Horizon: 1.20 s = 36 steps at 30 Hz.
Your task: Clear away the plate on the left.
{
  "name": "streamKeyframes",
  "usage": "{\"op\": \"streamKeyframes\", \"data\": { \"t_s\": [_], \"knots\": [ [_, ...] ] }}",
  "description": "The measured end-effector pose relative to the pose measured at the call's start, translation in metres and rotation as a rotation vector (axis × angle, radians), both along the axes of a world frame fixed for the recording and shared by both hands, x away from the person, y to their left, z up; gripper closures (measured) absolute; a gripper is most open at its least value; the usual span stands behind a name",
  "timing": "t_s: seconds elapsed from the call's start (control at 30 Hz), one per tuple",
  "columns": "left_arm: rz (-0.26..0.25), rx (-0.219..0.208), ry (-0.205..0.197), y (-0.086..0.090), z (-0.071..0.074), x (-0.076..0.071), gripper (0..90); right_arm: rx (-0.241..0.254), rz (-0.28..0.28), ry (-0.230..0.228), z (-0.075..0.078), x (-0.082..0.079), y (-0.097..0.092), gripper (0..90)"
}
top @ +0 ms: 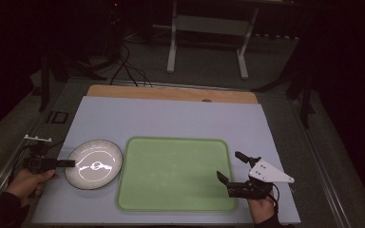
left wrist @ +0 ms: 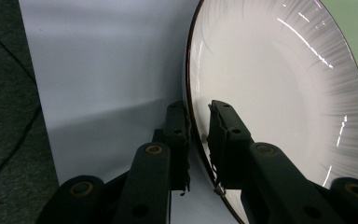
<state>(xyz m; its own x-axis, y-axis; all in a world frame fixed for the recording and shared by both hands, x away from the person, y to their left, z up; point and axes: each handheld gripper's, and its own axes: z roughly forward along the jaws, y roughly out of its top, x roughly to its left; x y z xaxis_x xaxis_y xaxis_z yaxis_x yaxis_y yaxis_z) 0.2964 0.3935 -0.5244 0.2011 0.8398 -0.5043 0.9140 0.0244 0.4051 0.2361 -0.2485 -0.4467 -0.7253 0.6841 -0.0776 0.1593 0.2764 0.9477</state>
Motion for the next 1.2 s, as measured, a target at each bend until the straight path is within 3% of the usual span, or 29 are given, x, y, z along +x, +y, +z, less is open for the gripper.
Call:
{"op": "streamKeyframes", "data": {
  "t_s": [0.23,0.6,0.9,1.07,1.2],
  "knots": [
    [0.041,-0.048,0.046,0.003,0.0,0.003,82.2,0.002,-0.003,0.003,0.0,0.0,0.0,11.1],
    [0.085,-0.069,0.024,-0.001,0.002,0.006,84.8,0.004,-0.009,0.0,0.0,0.001,0.0,11.1],
    [0.099,-0.044,0.018,-0.004,0.014,0.007,85.6,0.011,-0.013,-0.002,0.0,0.001,-0.001,11.1],
    [0.106,-0.082,0.004,-0.002,0.017,0.004,85.1,0.01,-0.013,-0.002,-0.001,0.001,-0.001,11.1],
    [0.102,-0.081,0.001,-0.003,0.023,0.003,84.5,0.013,-0.013,0.0,-0.001,0.001,-0.001,11.1]
  ]
}}
